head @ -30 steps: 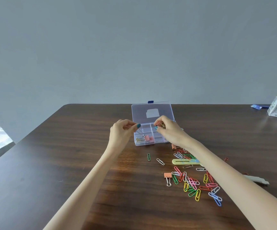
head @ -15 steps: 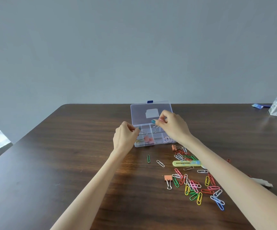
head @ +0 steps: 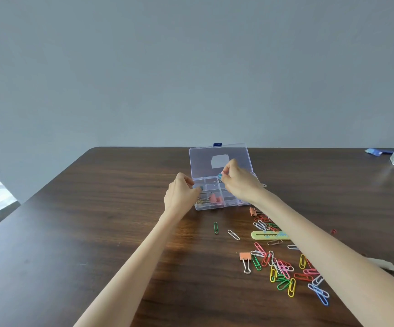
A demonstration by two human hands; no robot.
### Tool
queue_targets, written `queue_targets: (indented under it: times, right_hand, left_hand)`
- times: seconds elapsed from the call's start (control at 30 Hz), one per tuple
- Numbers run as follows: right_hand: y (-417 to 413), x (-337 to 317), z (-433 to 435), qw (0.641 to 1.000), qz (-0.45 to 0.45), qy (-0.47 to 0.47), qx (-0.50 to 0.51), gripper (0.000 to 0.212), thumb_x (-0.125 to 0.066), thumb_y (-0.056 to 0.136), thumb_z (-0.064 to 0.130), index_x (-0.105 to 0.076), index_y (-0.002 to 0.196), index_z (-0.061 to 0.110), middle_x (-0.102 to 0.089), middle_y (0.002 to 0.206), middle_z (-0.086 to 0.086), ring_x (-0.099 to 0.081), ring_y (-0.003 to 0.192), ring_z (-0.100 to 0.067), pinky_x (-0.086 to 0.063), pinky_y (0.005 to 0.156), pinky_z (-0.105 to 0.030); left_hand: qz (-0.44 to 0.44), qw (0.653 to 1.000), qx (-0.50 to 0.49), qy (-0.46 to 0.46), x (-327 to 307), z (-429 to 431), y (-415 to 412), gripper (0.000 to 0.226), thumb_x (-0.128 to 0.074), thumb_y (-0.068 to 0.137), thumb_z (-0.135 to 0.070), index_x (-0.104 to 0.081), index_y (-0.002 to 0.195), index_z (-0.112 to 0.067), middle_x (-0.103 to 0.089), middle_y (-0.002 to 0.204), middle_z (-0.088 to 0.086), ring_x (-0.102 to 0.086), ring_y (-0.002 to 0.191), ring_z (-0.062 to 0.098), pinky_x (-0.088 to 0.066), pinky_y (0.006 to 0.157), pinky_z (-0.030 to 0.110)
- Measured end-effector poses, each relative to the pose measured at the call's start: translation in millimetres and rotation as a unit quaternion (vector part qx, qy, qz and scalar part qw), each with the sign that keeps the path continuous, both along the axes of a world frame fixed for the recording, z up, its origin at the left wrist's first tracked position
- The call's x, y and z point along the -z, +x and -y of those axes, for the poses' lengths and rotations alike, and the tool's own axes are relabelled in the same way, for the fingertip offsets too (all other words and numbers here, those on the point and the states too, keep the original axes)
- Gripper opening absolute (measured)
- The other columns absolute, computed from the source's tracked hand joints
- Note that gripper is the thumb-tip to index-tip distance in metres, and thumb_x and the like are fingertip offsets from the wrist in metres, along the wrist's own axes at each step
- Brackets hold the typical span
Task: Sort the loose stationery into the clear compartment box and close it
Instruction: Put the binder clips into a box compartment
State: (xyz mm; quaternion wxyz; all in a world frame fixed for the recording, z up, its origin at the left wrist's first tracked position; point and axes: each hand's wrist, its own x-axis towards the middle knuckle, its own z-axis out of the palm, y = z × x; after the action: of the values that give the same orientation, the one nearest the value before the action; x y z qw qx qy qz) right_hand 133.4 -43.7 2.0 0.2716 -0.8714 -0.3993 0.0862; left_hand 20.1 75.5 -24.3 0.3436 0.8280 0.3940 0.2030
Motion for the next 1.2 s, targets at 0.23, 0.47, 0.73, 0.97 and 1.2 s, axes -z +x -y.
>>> queue_targets:
  times: [0.23, 0.47, 0.73, 0.97, 1.2]
  right_hand:
    - [-11.3, 1.2, -17.9, 1.0, -0.028, -0.008, -0.012, 0.021, -0.039, 0.1, 0.029, -0.041, 0.108, 0.01, -0.058, 0.089, -0.004, -0.061, 0.079, -0.023, -0.041, 0.059, -0.031]
    - [-14.8, -0.6, -17.5, 0.995, 0.08, -0.063, -0.006, 0.021, -0.047, 0.095, 0.029, -0.048, 0.107, 0.011, -0.064, 0.096, -0.006, -0.056, 0.078, -0.022, -0.038, 0.063, -0.029]
    - [-8.8, -10.4, -10.6, 0.999, -0.008, -0.05, -0.003, 0.023, -0.055, 0.086, 0.024, -0.051, 0.106, 0.015, -0.061, 0.104, -0.003, -0.057, 0.092, -0.022, -0.044, 0.072, -0.033]
    - [13.8, -14.1, 13.5, 0.993, -0.11, -0.024, -0.024, 0.02, -0.045, 0.089, 0.008, -0.042, 0.108, 0.014, -0.052, 0.111, -0.008, -0.053, 0.101, -0.022, -0.046, 0.084, -0.039]
    - [9.8, -7.5, 19.7, 0.996, -0.05, 0.001, -0.069, 0.018, -0.048, 0.094, 0.007, -0.06, 0.105, 0.014, -0.059, 0.115, -0.005, -0.054, 0.074, -0.01, -0.04, 0.064, -0.019]
  left_hand:
    - [0.03, 0.999, 0.017, -0.031, -0.8, -7.1, -2.0, 0.017, -0.064, 0.077, -0.015, -0.061, 0.093, -0.015, -0.063, 0.085, -0.002, -0.06, 0.085, 0.02, -0.05, 0.077, 0.035]
    - [0.044, 0.998, 0.036, -0.023, 2.0, -9.5, -3.2, 0.013, -0.066, 0.078, -0.016, -0.062, 0.09, -0.016, -0.061, 0.079, -0.005, -0.06, 0.082, 0.019, -0.052, 0.077, 0.036]
    - [0.068, 0.993, 0.063, 0.066, -3.8, -4.1, -7.2, 0.015, -0.053, 0.086, -0.01, -0.062, 0.093, -0.02, -0.059, 0.079, -0.009, -0.057, 0.076, 0.012, -0.052, 0.07, 0.033]
    - [0.012, 0.936, 0.226, 0.271, 3.2, -1.7, -5.1, 0.05, -0.043, 0.089, 0.007, -0.07, 0.11, -0.03, -0.049, 0.103, -0.006, -0.043, 0.096, 0.013, -0.044, 0.071, 0.029]
    - [-0.007, 0.93, 0.237, 0.282, -1.7, 1.2, -1.3, 0.048, -0.041, 0.089, 0.006, -0.071, 0.108, -0.026, -0.051, 0.103, -0.004, -0.045, 0.099, 0.015, -0.036, 0.075, 0.026]
